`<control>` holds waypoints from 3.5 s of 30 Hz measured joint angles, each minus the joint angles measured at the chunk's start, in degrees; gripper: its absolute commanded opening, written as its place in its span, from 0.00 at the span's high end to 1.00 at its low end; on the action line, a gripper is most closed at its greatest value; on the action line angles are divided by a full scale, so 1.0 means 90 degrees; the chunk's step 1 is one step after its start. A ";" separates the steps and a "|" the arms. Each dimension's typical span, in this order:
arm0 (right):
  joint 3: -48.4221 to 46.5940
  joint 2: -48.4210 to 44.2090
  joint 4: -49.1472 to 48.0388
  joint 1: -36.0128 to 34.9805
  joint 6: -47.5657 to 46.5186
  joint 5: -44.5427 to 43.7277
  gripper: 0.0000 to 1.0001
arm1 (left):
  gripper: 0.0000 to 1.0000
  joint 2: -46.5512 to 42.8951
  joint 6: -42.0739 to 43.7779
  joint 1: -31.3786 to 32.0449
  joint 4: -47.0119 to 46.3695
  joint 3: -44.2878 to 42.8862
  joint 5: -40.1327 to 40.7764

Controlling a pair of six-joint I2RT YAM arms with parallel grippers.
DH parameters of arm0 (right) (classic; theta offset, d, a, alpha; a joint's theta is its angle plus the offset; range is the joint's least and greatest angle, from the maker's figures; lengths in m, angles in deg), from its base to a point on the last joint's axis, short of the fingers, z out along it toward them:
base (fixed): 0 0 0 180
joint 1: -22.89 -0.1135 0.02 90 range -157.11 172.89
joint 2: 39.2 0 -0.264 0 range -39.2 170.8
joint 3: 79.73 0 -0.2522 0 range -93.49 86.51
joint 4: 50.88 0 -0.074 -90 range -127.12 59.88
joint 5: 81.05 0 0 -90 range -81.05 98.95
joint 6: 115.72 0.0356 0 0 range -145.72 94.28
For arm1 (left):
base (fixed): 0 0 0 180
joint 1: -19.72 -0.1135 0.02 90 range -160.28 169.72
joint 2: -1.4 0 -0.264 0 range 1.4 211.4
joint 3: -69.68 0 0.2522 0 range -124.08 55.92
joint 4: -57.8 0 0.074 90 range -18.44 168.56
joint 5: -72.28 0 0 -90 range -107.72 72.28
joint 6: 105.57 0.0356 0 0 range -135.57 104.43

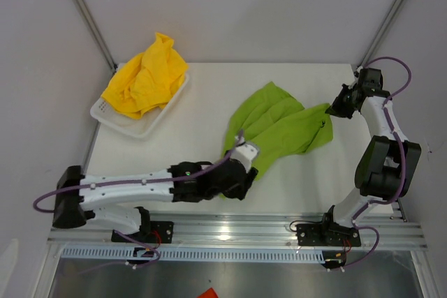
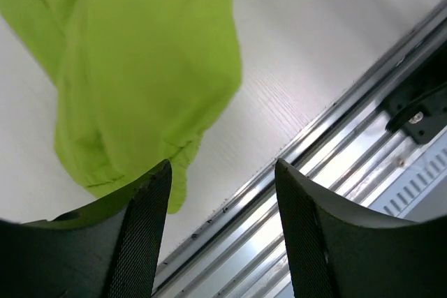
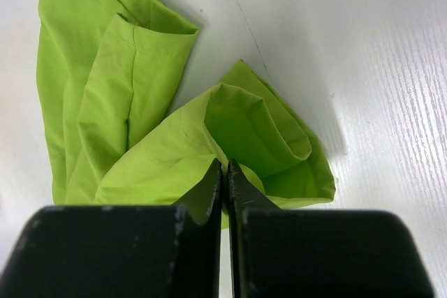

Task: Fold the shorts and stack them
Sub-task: Flatten the shorts out

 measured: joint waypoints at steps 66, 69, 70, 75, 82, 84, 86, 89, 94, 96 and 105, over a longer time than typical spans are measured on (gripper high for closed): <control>-0.0240 -0.0665 0.0600 -0.0175 -0.0034 -0.0568 1.00 | 1.00 0.0831 -0.0068 -0.1457 -0.1290 -0.0002 -0.4855; -0.0687 -0.0464 0.0838 -0.0022 -0.0058 -0.0867 1.00 | 1.00 0.0736 -0.0631 -0.2290 -0.2416 0.0916 -0.6217; -0.0852 -0.0367 0.0906 0.0073 -0.0058 -0.0906 1.00 | 1.00 0.0724 -0.0831 -0.2494 -0.2739 0.1154 -0.6530; -0.1989 0.0223 0.1647 0.0551 -0.0056 -0.0950 1.00 | 1.00 0.0651 -0.2210 -0.2941 -0.5078 0.2276 -0.7805; -0.2866 0.0430 0.2569 0.0561 -0.0080 -0.0746 1.00 | 1.00 0.0466 -0.3592 -0.2951 -0.7213 0.2771 -0.8480; -0.2895 0.0420 0.2654 0.0561 -0.0090 -0.0588 1.00 | 1.00 0.0381 -0.3650 -0.3011 -0.7339 0.2769 -0.8650; -0.2895 0.0420 0.2647 0.0566 -0.0109 -0.0323 1.00 | 1.00 0.0306 -0.3373 -0.3145 -0.6917 0.2657 -0.8816; -0.2885 0.0408 0.2327 0.0602 -0.0119 0.0097 1.00 | 1.00 0.0284 -0.1960 -0.3257 -0.4391 0.1562 -0.8524; -0.2846 0.0131 0.1904 0.0682 -0.0075 0.0636 1.00 | 1.00 0.0260 0.0172 -0.3344 -0.0595 -0.1205 -0.6598; -0.2856 -0.0148 0.1800 0.0714 -0.0032 0.0911 1.00 | 1.00 0.0221 0.0607 -0.3388 0.0362 -0.1979 -0.5705; -0.2832 -0.2200 0.0549 0.1979 0.1022 0.2895 1.00 | 1.00 -0.0403 0.1462 -0.3427 0.3053 -0.4340 -0.2387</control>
